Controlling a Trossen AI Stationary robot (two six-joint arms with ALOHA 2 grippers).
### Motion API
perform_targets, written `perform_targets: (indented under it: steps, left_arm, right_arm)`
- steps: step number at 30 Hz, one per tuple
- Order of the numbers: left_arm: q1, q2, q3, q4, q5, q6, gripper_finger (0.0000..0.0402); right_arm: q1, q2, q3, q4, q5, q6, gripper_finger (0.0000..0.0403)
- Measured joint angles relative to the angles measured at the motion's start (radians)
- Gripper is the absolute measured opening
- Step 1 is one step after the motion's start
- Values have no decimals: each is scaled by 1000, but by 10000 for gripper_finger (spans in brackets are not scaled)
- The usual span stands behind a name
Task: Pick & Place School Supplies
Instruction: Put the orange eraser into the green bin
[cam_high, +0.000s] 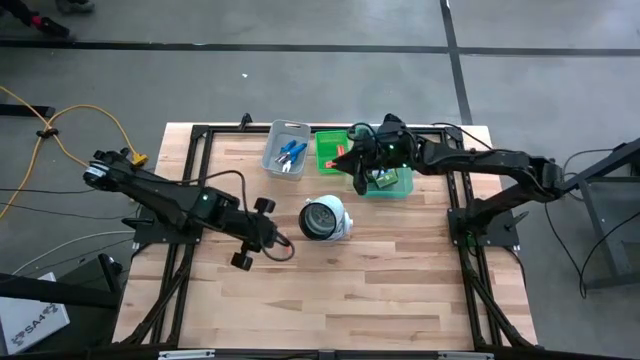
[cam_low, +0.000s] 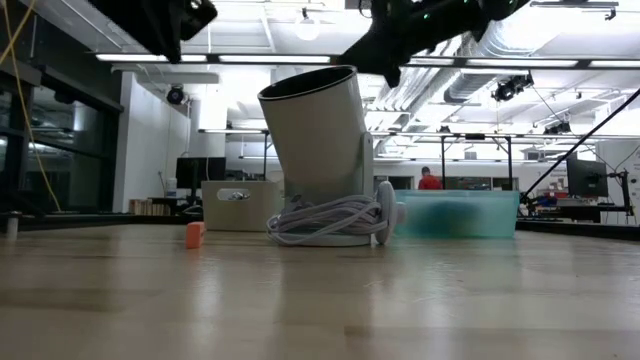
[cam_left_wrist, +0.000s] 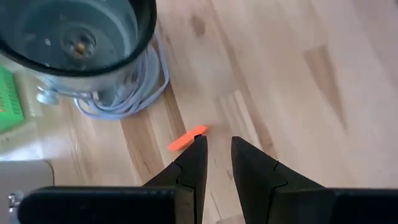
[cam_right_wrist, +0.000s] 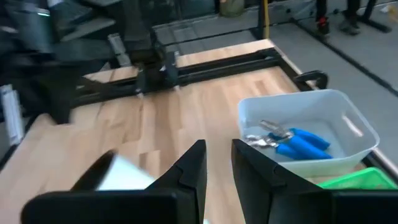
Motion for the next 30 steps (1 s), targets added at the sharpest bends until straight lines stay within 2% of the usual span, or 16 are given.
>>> perform_targets:
  steps: [4,15,19,25,30]
  left_arm:
    - [13,40,-35,16,-24,5,68]
    - [-42,220,-73,46,-232,90,67]
    - [-80,298,-73,46,-288,92,67]
    - [-166,371,-73,58,-476,131,66]
    - [-203,382,-73,114,-494,201,66]
  right_arm:
    - [45,-54,0,-46,9,18,64]
    - [151,-185,0,-114,8,102,64]
    - [178,-205,0,-128,18,118,64]
    - [205,-207,0,-132,37,121,64]
    - [209,-207,0,-131,37,124,64]
